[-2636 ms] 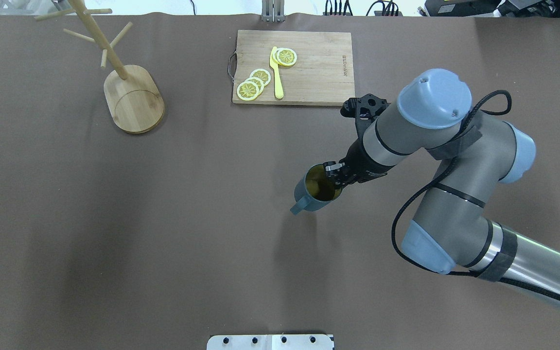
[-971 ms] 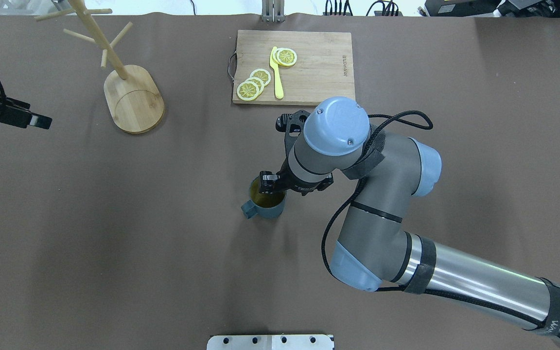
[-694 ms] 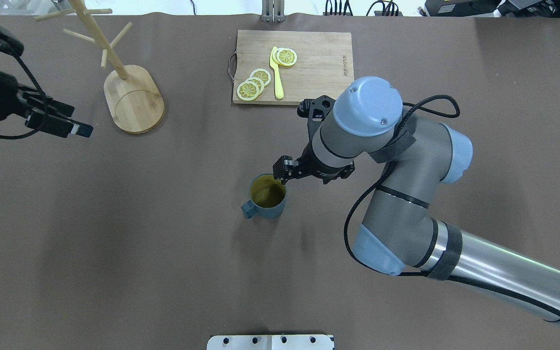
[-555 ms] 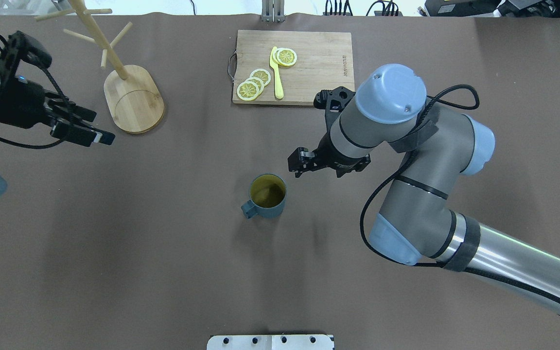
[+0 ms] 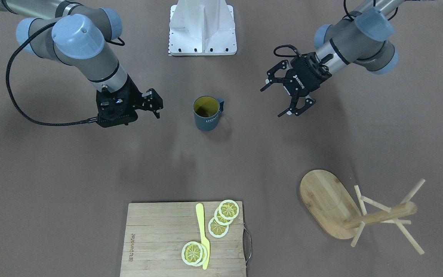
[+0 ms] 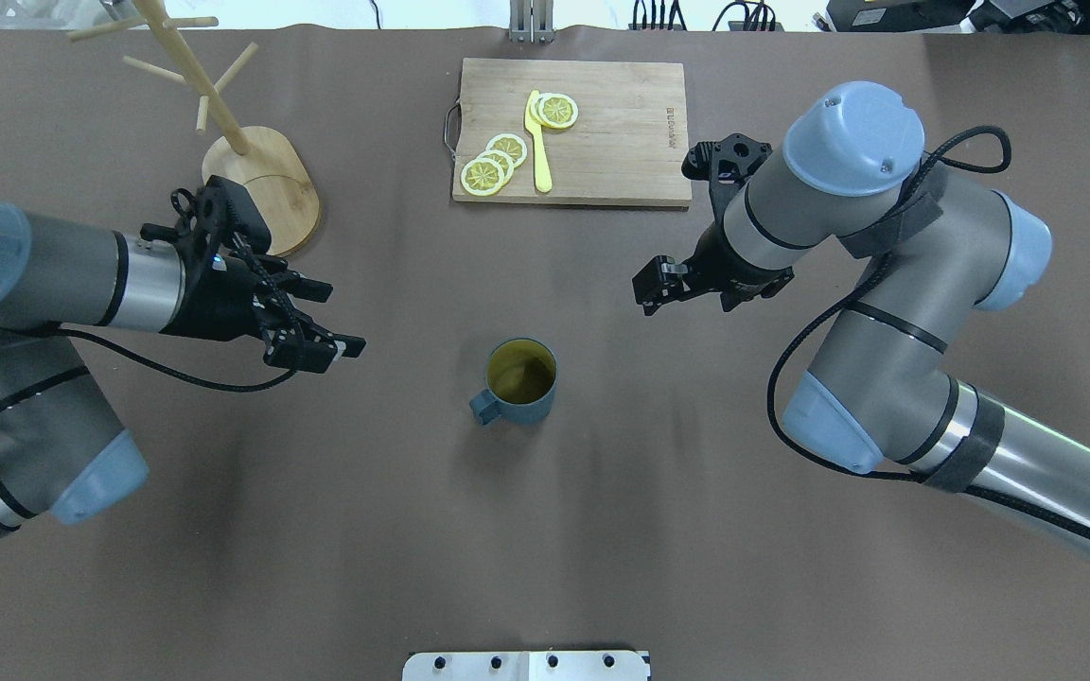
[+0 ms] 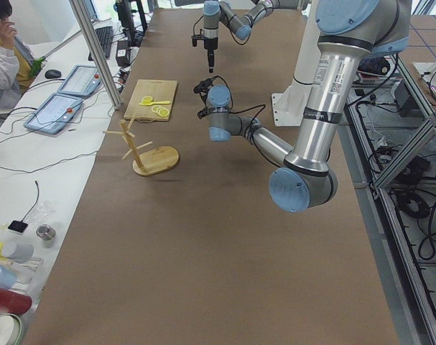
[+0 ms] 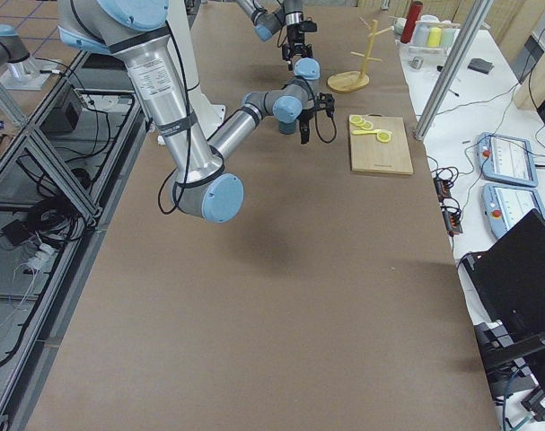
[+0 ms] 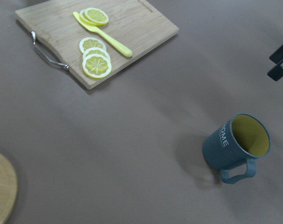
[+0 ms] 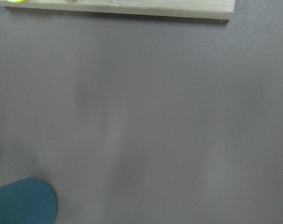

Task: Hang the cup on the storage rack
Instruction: 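Grasp the blue mug's handle with the left gripper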

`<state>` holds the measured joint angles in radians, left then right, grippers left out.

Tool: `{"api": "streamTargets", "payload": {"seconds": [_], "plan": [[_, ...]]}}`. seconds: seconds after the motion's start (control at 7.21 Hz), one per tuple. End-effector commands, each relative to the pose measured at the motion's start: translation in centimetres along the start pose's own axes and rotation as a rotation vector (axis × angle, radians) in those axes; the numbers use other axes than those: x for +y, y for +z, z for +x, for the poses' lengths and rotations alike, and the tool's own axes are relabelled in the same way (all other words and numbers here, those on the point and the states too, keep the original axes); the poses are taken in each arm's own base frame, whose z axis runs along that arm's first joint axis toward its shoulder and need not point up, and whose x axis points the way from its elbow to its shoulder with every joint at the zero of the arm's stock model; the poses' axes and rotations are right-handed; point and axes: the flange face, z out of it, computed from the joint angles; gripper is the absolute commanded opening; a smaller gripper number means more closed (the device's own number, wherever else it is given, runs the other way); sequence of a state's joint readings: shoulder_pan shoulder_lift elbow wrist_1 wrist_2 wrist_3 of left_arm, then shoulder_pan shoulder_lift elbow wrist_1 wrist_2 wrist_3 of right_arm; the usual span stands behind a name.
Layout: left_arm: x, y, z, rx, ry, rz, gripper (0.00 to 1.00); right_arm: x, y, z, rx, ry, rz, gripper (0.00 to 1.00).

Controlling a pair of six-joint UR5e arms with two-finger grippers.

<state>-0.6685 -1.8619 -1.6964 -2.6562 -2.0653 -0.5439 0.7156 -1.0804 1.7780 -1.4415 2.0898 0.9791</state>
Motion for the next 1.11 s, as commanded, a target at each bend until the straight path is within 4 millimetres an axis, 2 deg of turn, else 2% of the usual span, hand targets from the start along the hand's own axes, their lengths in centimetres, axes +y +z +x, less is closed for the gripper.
{"api": "streamTargets", "payload": {"seconds": [0.0,0.14,0.42,0.56,0.69,0.83,0.97], "plan": [[3.2,5.7,3.1,0.052,0.04,0.067,0.89,-0.7,0.0,1.7,0.021,-0.01,0.01,0.99],[3.3,6.9,3.8,0.062,0.04,0.066,0.89,-0.9,-0.1,2.1,0.023,-0.004,0.009,0.99],[4.1,7.9,5.5,0.09,0.04,0.052,0.87,-0.9,-0.1,2.3,0.024,-0.001,0.007,0.99],[4.4,9.0,6.7,0.075,0.038,0.067,0.88,-0.5,0.4,3.3,0.035,0.007,-0.003,0.99],[4.2,10.8,9.2,0.073,0.04,0.094,0.88,-0.5,0.4,3.3,0.029,0.003,0.003,0.99],[4.6,11.5,9.9,0.069,0.039,0.095,0.87,-0.6,0.3,3.5,0.031,0.004,0.005,0.99],[4.2,12.2,9.8,0.055,0.039,0.102,0.87,-0.5,0.4,3.5,0.031,0.003,0.004,0.99]]}}
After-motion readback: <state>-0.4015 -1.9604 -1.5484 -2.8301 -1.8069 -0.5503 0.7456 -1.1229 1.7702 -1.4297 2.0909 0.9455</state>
